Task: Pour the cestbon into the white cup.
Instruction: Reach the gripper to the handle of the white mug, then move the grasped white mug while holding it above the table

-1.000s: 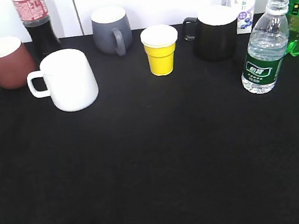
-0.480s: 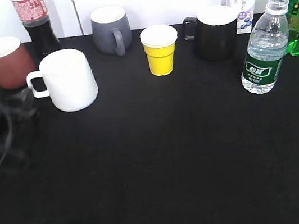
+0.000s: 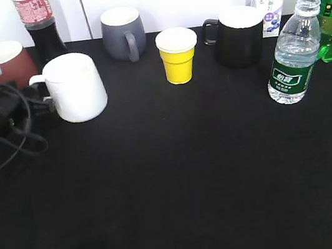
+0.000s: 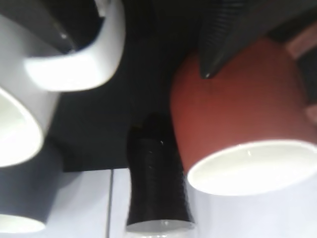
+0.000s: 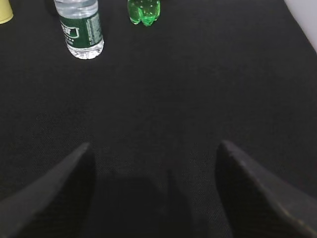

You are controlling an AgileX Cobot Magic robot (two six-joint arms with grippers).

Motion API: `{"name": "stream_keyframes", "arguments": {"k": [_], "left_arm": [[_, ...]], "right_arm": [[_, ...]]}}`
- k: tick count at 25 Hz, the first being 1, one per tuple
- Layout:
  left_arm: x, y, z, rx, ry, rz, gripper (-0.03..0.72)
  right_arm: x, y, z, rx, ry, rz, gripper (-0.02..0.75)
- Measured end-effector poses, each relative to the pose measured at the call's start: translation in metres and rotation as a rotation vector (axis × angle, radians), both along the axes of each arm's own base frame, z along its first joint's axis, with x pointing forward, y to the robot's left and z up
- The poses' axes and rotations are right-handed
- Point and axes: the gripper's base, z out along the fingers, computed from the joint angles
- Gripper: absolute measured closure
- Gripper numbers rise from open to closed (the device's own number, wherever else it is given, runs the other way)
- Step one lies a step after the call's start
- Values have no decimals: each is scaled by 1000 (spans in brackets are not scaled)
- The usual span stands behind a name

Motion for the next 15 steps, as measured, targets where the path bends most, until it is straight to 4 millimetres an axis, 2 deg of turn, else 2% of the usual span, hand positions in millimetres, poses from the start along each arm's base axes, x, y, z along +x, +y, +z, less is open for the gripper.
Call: {"name": "stream_keyframes", "arguments": {"k": [5, 7, 8, 10, 12, 13, 15], "left_arm": [[29, -13, -12, 48, -40, -120, 459], [34, -15, -14, 43, -53, -127, 591], [35, -15, -13, 28, -53, -123, 626], [33, -15, -13, -3, -43, -117, 627], [19, -14, -9, -34, -42, -131, 629], [7, -15, -3, -32, -74, -172, 630], [-13, -21, 24, -35, -173, -292, 631]], "right_arm": [[0, 0, 0, -1, 0, 0, 166], [0, 0, 0, -1, 0, 0, 166], [0, 0, 0, -1, 0, 0, 166], [0, 0, 0, -1, 0, 0, 166], [0, 0, 0, -1, 0, 0, 166], [0, 0, 0, -1, 0, 0, 166], [0, 0, 0, -1, 0, 0, 166]]}}
